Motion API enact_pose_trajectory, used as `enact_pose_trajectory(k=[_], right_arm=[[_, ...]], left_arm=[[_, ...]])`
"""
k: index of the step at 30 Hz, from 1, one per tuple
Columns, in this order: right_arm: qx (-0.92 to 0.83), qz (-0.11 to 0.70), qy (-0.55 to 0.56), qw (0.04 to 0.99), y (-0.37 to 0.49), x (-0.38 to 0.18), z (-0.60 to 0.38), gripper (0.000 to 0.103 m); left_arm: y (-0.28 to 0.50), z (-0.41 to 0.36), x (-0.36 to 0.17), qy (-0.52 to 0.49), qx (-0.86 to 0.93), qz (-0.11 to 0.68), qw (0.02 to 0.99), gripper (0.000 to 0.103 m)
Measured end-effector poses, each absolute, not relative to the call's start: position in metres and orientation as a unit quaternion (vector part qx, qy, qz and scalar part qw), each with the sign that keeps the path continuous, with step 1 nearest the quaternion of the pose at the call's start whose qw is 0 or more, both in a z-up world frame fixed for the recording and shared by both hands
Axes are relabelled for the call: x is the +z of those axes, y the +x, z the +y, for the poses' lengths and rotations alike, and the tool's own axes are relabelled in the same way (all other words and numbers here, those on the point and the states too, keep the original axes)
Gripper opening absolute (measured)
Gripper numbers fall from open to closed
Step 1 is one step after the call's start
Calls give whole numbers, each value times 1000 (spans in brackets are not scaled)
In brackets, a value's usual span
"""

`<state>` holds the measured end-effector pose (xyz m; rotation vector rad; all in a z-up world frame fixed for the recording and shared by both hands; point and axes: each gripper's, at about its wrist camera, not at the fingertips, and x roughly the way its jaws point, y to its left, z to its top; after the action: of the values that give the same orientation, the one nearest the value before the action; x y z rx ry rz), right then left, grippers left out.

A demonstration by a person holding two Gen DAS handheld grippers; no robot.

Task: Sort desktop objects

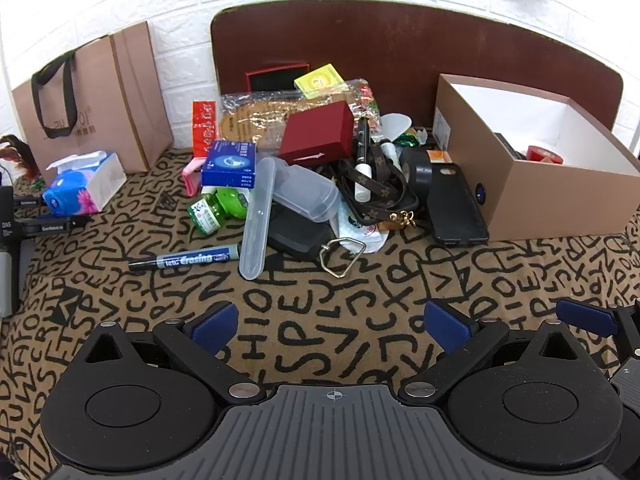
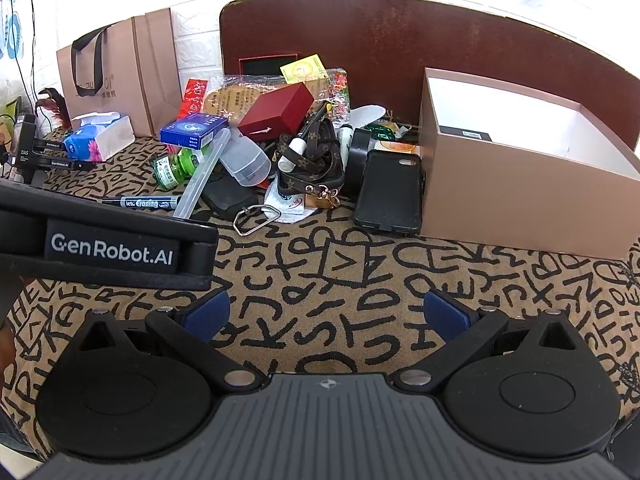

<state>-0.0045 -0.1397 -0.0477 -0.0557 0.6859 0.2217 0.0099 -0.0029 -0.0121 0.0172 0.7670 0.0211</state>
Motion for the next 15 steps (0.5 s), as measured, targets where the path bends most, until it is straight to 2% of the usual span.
enact_pose_trajectory(k=[15], right_arm=[[110, 345, -26, 932, 1, -52, -138, 103]], left_arm=[[19, -2, -18, 9, 15, 387, 922, 103]])
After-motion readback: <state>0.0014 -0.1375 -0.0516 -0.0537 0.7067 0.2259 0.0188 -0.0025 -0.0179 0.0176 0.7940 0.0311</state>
